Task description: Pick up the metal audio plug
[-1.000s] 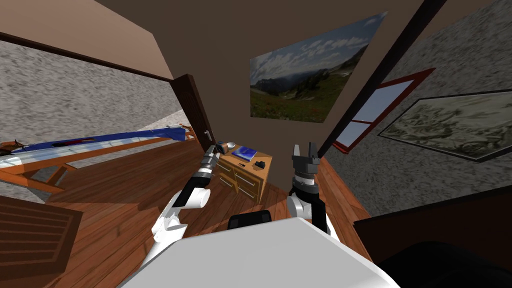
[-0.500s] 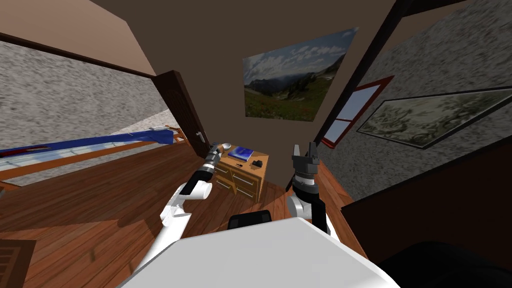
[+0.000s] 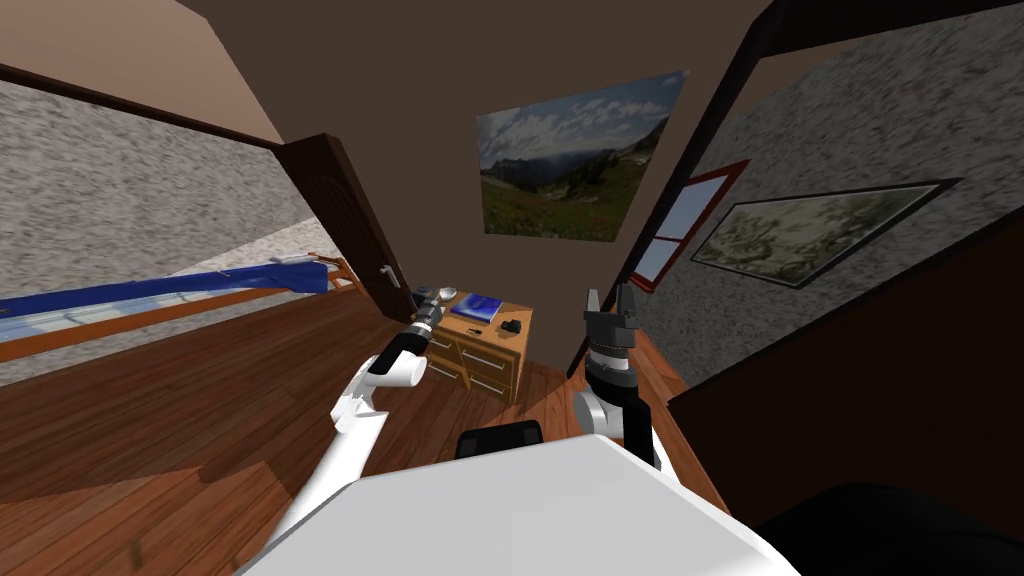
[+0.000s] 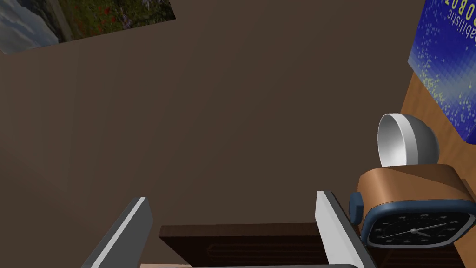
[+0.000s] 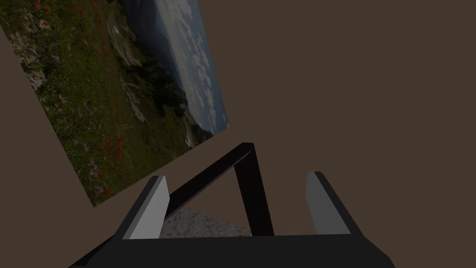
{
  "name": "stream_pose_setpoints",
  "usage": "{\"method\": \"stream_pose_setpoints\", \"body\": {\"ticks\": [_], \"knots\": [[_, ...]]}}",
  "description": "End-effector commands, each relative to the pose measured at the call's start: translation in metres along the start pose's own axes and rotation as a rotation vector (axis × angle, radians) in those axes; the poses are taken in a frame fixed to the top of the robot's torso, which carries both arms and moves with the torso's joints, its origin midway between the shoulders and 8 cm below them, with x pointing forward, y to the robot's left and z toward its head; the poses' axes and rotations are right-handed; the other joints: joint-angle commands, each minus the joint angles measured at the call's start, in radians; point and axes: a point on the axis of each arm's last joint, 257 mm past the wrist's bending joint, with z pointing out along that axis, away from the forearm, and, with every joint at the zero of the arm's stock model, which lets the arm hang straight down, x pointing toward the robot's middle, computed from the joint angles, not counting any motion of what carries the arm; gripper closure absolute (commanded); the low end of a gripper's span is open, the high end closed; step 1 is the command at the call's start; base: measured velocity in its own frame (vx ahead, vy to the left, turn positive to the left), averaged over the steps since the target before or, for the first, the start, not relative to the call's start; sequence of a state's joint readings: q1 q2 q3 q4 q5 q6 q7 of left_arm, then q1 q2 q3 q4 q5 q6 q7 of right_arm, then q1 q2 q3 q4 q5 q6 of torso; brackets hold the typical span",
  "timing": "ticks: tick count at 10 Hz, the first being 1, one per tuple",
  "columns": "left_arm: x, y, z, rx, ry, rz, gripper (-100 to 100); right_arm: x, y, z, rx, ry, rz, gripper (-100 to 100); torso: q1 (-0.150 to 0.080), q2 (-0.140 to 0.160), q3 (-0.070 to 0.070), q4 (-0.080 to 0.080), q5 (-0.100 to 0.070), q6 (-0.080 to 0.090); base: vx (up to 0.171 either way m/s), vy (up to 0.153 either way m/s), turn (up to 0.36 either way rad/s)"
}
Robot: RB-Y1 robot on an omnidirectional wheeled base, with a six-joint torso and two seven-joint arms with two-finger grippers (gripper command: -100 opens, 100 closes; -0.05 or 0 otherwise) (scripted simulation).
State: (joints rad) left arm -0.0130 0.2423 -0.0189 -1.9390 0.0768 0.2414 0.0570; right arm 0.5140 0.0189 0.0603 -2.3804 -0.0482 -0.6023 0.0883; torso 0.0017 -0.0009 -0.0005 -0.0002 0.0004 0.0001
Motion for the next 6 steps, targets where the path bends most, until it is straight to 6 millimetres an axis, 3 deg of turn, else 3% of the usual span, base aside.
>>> {"method": "stream_pose_setpoints", "body": {"ticks": [1, 2, 3, 6], "knots": [[-0.002, 0.011, 0.007, -0.046, -0.002, 0.006, -100, 0.0, 0.0, 0.0, 0.0, 0.0, 0.0, 0, 0.0, 0.0, 0.0, 0.0, 0.0, 0.0, -0.011, 0.042, -0.159], [-0.002, 0.013, 0.007, -0.054, -0.002, 0.006, -100, 0.0, 0.0, 0.0, 0.0, 0.0, 0.0, 0, 0.001, 0.0, 0.0, 0.0, 0.0, -0.001, -0.008, 0.021, 0.014], [-0.005, 0.02, 0.018, -0.089, -0.004, 0.016, -100, 0.0, 0.0, 0.0, 0.0, 0.0, 0.0, 0, 0.0, 0.0, 0.0, 0.0, 0.0, -0.001, -0.011, 0.024, -0.244], [-0.01, 0.036, 0.028, -0.164, -0.009, 0.024, -100, 0.0, 0.0, 0.0, 0.0, 0.0, 0.0, 0, 0.001, 0.0, 0.0, 0.0, 0.0, 0.0, -0.008, 0.044, -0.179]]}}
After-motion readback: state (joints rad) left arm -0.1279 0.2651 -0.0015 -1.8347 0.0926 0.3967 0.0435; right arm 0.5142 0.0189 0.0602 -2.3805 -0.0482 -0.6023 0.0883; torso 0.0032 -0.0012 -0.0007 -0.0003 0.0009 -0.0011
